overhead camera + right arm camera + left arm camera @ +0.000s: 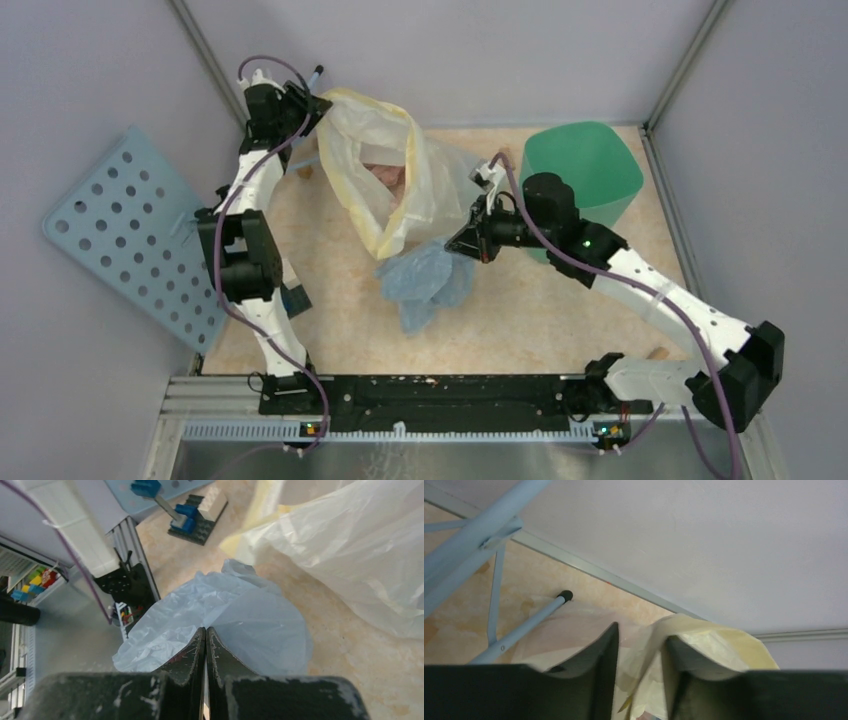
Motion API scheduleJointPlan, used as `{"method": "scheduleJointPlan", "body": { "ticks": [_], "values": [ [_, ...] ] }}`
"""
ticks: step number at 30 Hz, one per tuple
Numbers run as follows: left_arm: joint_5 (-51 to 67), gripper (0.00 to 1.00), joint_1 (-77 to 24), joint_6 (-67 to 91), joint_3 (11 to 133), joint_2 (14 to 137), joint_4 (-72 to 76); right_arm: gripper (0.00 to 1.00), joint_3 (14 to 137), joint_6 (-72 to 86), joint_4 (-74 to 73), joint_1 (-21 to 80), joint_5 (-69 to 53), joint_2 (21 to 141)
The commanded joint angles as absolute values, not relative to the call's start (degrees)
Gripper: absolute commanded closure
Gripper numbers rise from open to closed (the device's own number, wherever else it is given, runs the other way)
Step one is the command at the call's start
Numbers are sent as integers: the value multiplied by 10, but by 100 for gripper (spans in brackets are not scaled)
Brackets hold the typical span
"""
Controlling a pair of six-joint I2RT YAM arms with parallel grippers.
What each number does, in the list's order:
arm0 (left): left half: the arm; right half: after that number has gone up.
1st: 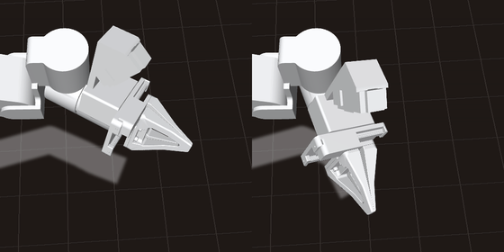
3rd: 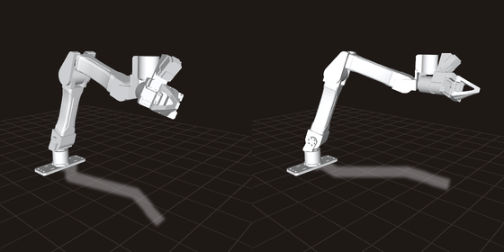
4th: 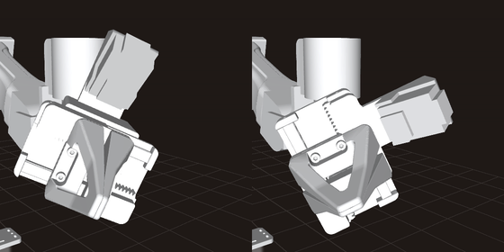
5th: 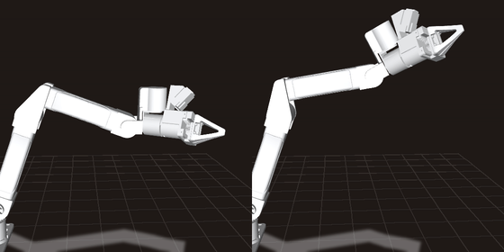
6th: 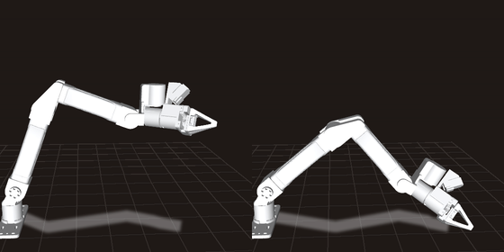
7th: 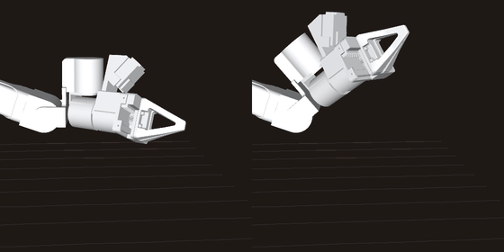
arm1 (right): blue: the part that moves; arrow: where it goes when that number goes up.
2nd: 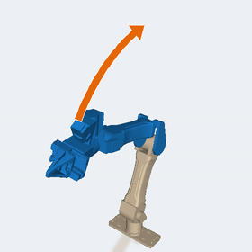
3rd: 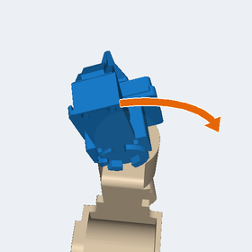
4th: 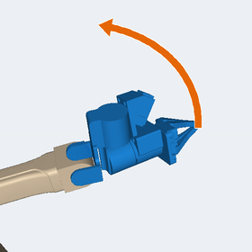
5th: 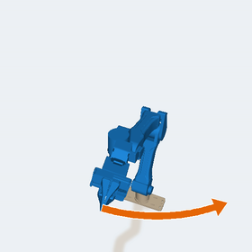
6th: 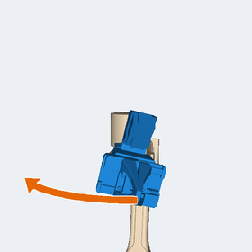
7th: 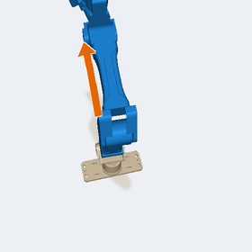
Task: Put the trash bags into the trash bin
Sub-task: Place the trash bag at the center of the board.
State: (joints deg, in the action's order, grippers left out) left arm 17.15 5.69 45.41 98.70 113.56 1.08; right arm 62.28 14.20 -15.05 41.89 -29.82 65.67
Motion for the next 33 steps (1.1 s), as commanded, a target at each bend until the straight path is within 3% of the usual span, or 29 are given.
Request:
{"method": "scheduleJointPlan", "body": {
  "ticks": [1, 6, 14, 26, 33],
  "values": [
    [220, 38, 63, 438, 932, 1030, 62, 100, 611, 157, -107, 422, -238, 703],
    [256, 24, 63, 433, 836, 947, 67, 100, 614, 170, -39, 422, -156, 787],
    [298, 14, 62, 400, 707, 811, 33, 100, 753, 158, -8, 422, -68, 995],
    [368, 13, 60, 334, 542, 634, -59, 100, 1000, 128, 18, 412, 78, 1210],
    [383, 13, 61, 311, 452, 584, -73, 100, 1095, 87, -44, 411, 65, 1200]
  ]
}}
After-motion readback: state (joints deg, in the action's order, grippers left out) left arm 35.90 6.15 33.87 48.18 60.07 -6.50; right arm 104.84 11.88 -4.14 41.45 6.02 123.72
